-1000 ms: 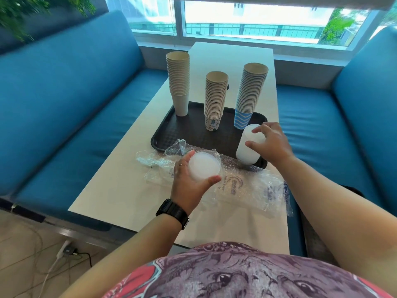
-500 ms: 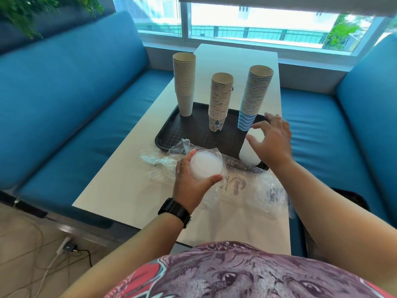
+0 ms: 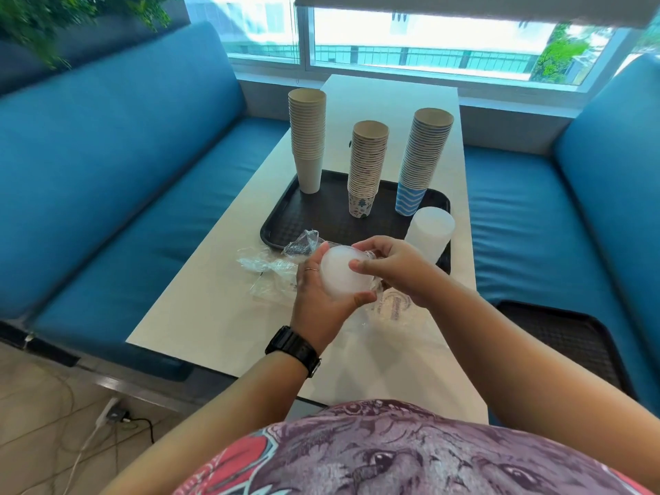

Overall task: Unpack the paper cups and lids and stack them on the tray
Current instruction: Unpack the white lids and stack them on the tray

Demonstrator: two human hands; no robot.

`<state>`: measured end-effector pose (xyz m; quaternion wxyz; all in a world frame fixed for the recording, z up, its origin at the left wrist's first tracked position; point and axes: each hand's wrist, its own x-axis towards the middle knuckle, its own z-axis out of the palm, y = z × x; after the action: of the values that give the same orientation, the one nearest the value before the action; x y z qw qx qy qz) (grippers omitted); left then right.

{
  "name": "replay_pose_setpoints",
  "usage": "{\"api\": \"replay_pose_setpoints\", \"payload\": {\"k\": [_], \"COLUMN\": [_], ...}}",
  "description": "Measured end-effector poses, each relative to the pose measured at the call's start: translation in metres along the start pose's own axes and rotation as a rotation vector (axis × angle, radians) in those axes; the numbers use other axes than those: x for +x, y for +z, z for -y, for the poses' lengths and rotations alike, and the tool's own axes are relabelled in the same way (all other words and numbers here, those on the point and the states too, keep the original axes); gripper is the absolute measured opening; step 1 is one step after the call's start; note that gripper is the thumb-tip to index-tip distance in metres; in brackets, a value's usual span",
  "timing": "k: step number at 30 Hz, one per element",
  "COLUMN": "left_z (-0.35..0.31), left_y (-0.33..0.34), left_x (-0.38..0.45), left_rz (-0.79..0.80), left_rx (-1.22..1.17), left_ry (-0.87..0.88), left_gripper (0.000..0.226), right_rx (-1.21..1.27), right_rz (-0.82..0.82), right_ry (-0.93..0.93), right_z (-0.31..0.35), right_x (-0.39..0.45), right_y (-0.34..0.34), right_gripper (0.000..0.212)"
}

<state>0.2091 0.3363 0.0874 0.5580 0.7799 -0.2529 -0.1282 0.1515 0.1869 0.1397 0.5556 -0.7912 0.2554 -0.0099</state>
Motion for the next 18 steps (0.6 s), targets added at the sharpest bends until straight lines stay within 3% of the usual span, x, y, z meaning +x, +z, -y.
{"api": "replay_pose_setpoints", "payload": {"k": [8,14,18], "left_z": [0.003,0.007,0.004], "left_y": [-0.006,-0.008,-0.008], "left_x": [-0.005,-0.005,-0.004], "left_rz": [0.023,0.012,0.029], "left_rx": [-0.003,0.004,0.005], "left_ry": [0.048,0.027,0.027], "left_gripper": [0.098,0.098,0.101], "right_rx": [-0.019,-0.494,-0.561], "right_rz": [-0.01,-0.232,-0.131], "right_ry": [0.047,-0.276,-0.322], "right_z": [0.01,0.023,0.033], "right_x": [-0.007,-0.017,-0.023], "right_y": [0.003,0.009,0.011], "right_gripper": [0.038,0.045,0.054]}}
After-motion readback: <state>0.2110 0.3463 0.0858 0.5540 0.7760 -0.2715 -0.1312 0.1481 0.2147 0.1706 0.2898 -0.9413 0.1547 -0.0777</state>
